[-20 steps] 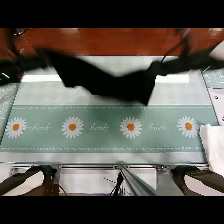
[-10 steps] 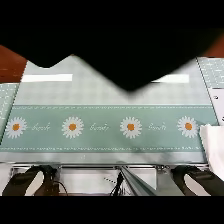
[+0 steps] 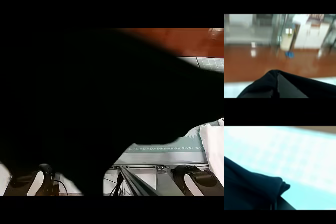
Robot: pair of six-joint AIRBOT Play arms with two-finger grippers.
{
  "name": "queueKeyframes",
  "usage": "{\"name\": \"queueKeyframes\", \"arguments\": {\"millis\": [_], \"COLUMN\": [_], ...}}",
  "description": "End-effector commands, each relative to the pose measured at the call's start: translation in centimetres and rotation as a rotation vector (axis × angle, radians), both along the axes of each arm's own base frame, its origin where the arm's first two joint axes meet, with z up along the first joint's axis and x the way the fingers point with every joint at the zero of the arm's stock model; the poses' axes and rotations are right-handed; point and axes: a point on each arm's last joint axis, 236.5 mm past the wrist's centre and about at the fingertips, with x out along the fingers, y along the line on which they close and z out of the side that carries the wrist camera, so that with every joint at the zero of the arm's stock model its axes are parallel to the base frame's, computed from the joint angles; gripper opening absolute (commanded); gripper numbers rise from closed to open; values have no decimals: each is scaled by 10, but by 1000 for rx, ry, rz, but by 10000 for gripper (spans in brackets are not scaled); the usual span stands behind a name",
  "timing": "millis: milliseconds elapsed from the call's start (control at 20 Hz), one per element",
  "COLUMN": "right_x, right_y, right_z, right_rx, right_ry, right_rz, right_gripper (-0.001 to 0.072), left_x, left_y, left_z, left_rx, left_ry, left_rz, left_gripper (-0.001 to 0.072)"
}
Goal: Fold the shirts.
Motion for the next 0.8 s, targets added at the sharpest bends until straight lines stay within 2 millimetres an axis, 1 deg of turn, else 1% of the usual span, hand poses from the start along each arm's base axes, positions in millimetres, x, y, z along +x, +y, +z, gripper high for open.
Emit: {"name": "queueKeyframes", "arguments": {"millis": [0,50,150,200,250,350,400,450,500,600,700,750], "right_x": [1,13,41,59,77,121,143,162,181,216,249,264], "right_y": [14,18,19,17,14,1,-5,-9,-14,-23,-26,-24], "right_z": [-77,-93,-121,-136,-149,-178,-197,-217,-238,-270,-288,-293], "right_rx": [58,78,100,104,97,56,40,55,90,189,305,362], "right_ry": [191,206,214,225,233,255,275,311,355,424,467,477], "right_rz": [19,17,-9,-29,-52,-105,-135,-164,-199,-262,-279,-276], "right_gripper": [25,25,26,25,25,25,25,25,26,26,26,27], "left_x": [36,49,72,85,102,141,160,178,191,210,219,221], "left_y": [-30,-42,-56,-63,-69,-76,-78,-79,-82,-89,-96,-100], "left_z": [-147,-183,-247,-277,-300,-329,-341,-353,-365,-389,-407,-414], "left_rx": [-108,-136,-162,-163,-153,-156,-165,-175,-191,-240,-295,-330], "left_ry": [500,587,730,785,812,816,808,805,814,860,906,926], "left_rz": [-158,-221,-281,-293,-302,-278,-254,-229,-217,-210,-211,-214], "left_gripper": [26,27,27,27,27,27,27,27,27,27,28,28]}}
